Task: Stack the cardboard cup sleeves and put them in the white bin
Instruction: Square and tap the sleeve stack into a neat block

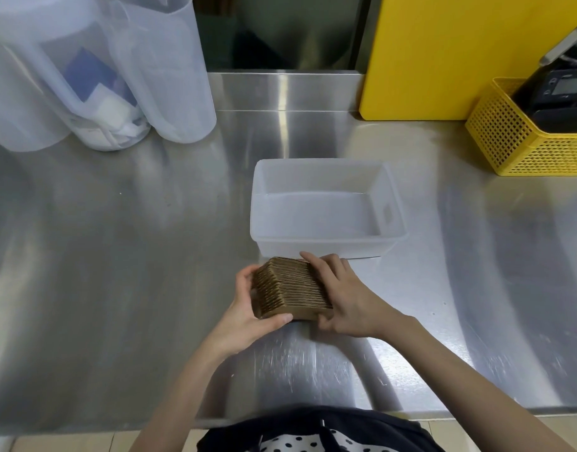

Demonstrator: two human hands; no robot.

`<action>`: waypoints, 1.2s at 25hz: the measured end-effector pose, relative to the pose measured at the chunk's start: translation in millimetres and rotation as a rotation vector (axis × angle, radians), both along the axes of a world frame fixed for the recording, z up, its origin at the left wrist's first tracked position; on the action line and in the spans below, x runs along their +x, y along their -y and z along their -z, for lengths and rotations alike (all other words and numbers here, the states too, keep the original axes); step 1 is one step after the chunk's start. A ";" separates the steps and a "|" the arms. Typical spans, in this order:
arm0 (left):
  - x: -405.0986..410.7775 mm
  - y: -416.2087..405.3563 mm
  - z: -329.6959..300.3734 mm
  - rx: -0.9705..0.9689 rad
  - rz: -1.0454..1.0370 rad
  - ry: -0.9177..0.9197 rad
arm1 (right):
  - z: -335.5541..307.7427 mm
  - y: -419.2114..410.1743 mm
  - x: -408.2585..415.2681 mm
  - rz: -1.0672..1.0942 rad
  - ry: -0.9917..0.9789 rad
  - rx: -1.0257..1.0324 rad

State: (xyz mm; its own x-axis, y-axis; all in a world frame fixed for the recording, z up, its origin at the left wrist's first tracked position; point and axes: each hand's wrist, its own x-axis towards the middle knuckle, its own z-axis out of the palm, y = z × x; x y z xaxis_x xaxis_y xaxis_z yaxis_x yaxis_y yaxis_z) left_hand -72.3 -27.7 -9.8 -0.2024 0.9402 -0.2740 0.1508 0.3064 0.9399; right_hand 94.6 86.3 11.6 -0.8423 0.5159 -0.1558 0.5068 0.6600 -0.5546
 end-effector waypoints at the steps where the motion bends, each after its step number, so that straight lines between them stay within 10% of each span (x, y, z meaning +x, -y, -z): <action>1: -5.0 4.4 1.9 -0.037 -0.019 -0.055 | 1.0 0.9 -2.3 -0.021 0.009 0.023; 9: -16.0 19.2 11.7 -0.251 -0.077 -0.408 | 4.4 6.0 -15.5 -0.098 0.002 0.082; 30: -22.3 23.3 16.8 -0.187 -0.014 -0.391 | 26.6 5.9 6.9 0.189 -0.142 -0.349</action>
State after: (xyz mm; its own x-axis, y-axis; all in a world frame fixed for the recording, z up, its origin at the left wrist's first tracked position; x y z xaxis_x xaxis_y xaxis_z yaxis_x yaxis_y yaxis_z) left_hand -94.6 -51.1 -26.6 -0.3370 0.8781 -0.3397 0.4791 0.4705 0.7410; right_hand 101.5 80.4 -15.1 -0.7634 0.6003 -0.2383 0.5037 0.3223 -0.8015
